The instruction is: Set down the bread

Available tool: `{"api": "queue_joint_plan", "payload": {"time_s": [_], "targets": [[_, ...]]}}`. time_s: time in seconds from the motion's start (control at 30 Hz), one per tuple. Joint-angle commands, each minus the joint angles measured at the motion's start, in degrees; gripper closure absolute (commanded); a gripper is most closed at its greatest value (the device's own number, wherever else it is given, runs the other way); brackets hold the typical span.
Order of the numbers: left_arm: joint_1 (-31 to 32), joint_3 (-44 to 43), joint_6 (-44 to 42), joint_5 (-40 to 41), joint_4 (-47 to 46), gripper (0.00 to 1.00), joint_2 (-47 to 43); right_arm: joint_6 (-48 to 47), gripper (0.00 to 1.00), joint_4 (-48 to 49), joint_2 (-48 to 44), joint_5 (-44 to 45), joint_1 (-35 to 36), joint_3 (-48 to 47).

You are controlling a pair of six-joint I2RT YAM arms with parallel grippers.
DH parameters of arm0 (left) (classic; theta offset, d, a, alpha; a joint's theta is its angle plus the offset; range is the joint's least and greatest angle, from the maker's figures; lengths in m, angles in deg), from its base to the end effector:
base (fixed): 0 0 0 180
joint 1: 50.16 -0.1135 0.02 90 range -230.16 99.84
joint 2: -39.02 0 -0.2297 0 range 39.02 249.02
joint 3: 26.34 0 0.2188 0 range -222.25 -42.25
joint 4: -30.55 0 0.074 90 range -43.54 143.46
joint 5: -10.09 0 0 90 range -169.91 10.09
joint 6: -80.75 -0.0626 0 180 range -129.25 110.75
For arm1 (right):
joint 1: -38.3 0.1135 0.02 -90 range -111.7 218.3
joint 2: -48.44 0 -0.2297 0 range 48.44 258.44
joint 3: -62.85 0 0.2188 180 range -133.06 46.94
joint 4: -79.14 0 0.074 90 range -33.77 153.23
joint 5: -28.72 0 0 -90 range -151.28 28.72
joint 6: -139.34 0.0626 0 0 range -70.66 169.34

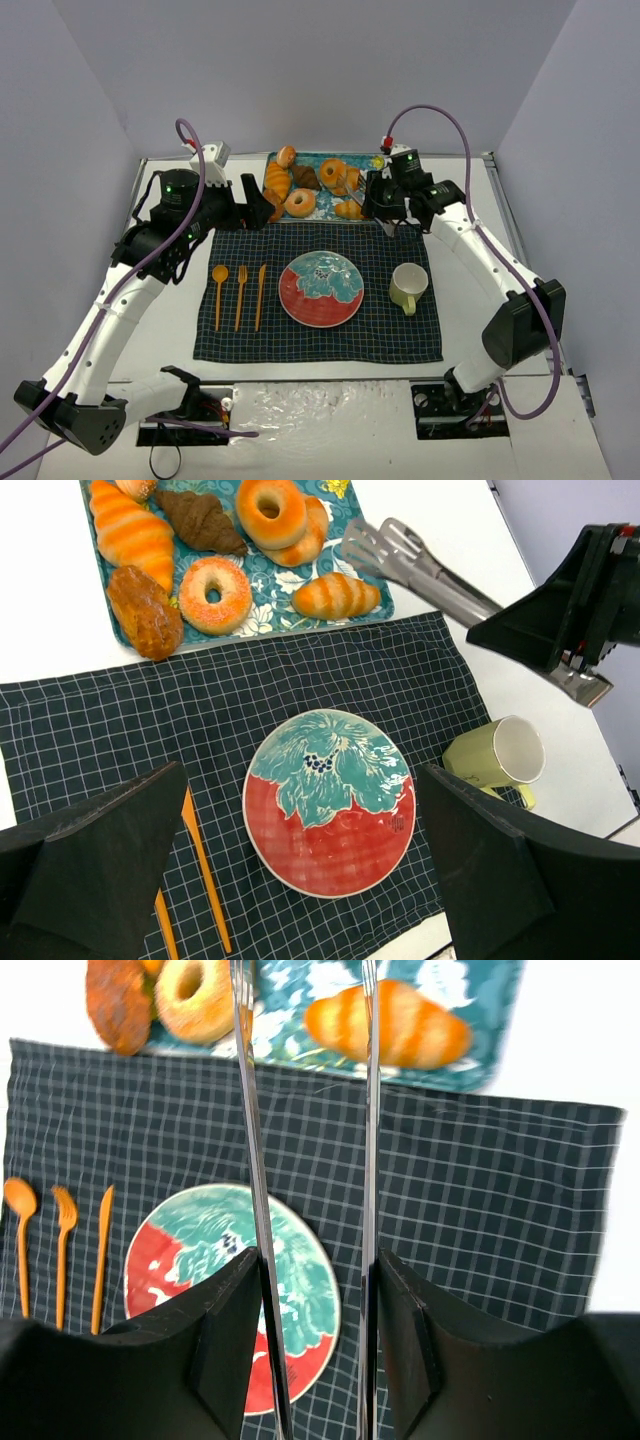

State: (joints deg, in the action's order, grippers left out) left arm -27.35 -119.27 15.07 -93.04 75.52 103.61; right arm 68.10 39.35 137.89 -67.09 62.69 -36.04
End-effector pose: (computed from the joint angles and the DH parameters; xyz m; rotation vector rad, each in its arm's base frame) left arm 0.2188 -0.1074 0.3862 0.1393 1.9225 -0.7746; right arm 0.3173 0.1508 0.3102 -0.1678 2.1408 0.5538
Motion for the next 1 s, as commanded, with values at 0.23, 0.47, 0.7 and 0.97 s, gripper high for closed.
{"api": "queue_joint_plan", "payload": {"time_s": [0.23,0.47,0.7,0.97], "targets": [[-0.3,-2.2,-0.1,3.1,-2.2,0.03,-2.2,0.7,0.57,2.7,6.0,3.7,9.2,-8.1],[-0.3,-3.5,-0.4,4.2,-1.0,0.03,-2.9,0.9,0.58,3.0,11.7,5.1,11.9,-12.8],[-0.4,-5.3,-1.1,4.9,0.7,0.03,-3.1,1.3,0.58,3.0,17.2,8.2,14.7,-18.8],[-0.4,-6.9,-1.8,5.9,2.3,0.03,-3.4,1.5,0.58,3.1,22.4,9.0,16.4,-24.0]]}}
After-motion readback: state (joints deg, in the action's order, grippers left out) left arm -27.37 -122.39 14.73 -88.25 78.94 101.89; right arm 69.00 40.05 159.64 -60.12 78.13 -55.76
